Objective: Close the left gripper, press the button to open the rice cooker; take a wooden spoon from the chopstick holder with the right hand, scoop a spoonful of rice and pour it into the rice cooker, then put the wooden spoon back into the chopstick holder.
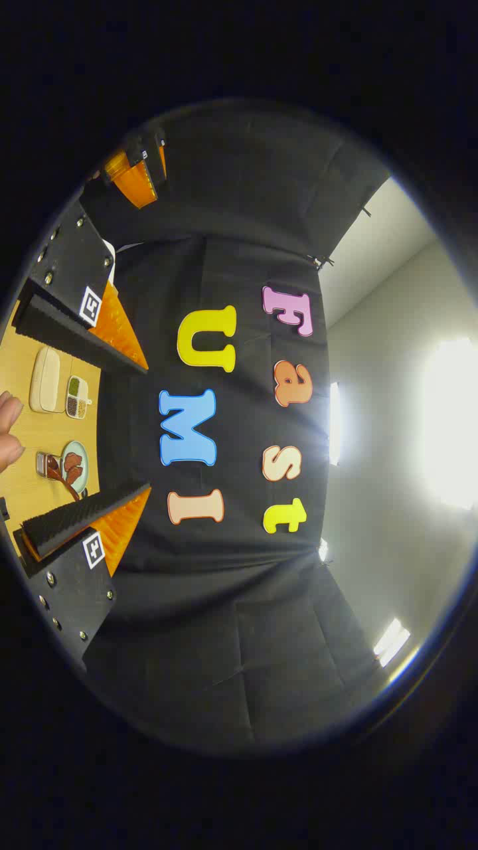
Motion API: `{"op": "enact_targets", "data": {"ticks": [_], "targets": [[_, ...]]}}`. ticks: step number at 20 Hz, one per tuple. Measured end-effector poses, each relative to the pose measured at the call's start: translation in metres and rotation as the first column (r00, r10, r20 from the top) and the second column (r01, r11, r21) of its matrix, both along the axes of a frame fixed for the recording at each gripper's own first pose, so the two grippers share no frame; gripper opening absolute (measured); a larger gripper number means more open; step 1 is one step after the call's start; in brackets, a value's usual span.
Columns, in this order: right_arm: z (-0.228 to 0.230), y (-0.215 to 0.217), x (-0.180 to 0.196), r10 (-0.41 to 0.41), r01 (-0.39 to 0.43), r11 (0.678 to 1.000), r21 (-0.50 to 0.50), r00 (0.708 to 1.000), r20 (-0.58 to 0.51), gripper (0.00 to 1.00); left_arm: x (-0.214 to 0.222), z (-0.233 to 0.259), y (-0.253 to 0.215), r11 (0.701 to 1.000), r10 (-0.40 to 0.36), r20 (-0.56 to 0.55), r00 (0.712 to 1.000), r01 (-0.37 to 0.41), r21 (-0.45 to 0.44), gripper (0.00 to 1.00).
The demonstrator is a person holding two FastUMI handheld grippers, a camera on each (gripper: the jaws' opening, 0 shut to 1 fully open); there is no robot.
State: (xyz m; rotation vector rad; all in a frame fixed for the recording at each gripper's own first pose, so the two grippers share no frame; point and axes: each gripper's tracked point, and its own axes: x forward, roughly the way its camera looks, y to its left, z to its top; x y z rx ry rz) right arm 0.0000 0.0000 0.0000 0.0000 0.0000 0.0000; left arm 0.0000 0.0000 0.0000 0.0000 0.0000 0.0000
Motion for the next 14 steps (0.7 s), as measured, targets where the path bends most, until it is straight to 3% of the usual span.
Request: {"op": "enact_targets", "data": {"ticks": [14], "targets": [[-0.01,-0.019,0.008,0.059,-0.059,0.998,0.028,0.998,-0.026,0.96,0.003,-0.009,-0.023,0.999,0.03,-0.023,0.999,-0.029,0.027,0.94]]}}
